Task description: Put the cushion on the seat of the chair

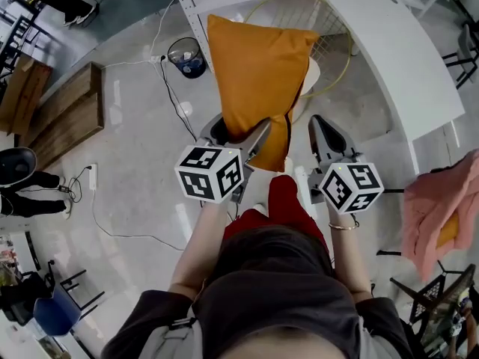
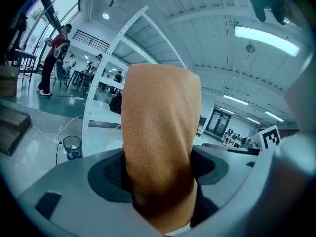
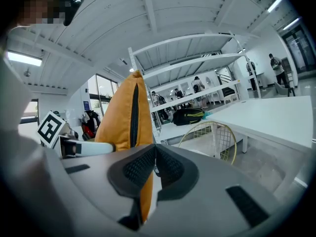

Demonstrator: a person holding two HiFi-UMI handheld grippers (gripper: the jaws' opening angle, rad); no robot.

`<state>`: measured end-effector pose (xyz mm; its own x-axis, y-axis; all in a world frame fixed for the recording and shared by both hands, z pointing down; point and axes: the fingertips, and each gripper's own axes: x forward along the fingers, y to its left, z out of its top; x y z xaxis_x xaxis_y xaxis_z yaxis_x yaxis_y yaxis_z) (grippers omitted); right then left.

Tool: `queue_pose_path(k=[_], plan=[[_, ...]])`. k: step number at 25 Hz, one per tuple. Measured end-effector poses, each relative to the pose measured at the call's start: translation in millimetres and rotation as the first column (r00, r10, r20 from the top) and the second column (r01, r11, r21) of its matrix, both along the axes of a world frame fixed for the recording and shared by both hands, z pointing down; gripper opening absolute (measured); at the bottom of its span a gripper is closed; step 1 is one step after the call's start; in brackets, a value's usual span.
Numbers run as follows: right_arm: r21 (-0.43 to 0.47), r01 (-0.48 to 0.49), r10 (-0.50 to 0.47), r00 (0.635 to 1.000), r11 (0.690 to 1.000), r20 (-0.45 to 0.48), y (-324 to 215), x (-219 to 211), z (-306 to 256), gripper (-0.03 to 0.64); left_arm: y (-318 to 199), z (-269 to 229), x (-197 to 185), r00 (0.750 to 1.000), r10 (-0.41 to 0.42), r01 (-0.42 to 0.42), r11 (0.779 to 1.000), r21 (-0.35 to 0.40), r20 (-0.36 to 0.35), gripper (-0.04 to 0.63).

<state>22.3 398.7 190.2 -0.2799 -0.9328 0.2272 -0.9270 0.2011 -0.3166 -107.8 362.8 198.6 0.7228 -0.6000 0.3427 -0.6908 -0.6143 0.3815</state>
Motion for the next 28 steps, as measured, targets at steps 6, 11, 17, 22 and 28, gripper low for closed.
queue_pose_path(k=[6,11,17,22,28], plan=[[-0.021,0.01,-0.01,1.0,1.0,0.017,-48,27,8,0.018,-44,9,26,1.0,-0.01,0.01,1.0,-0.025,0.021,0.353],[-0.03,0.015,-0.014,0.999,0.999,0.031,-85,53,17,0.018,-78,17,49,0.999,-0.026,0.027,0.999,-0.041,0.029,0.352],[-0.028,0.052,-0.051,0.998,0.998,0.034,-121,74,16,0.018,-113,20,73,0.998,-0.05,0.052,0.997,-0.052,0.037,0.353],[-0.021,0.073,-0.072,0.997,0.997,0.034,-148,98,15,0.018,-138,22,95,0.996,-0.075,0.077,0.995,-0.058,0.04,0.351],[-0.014,0.08,-0.079,0.996,0.997,0.035,-172,115,12,0.018,-162,21,107,0.995,-0.095,0.097,0.993,-0.065,0.034,0.352]])
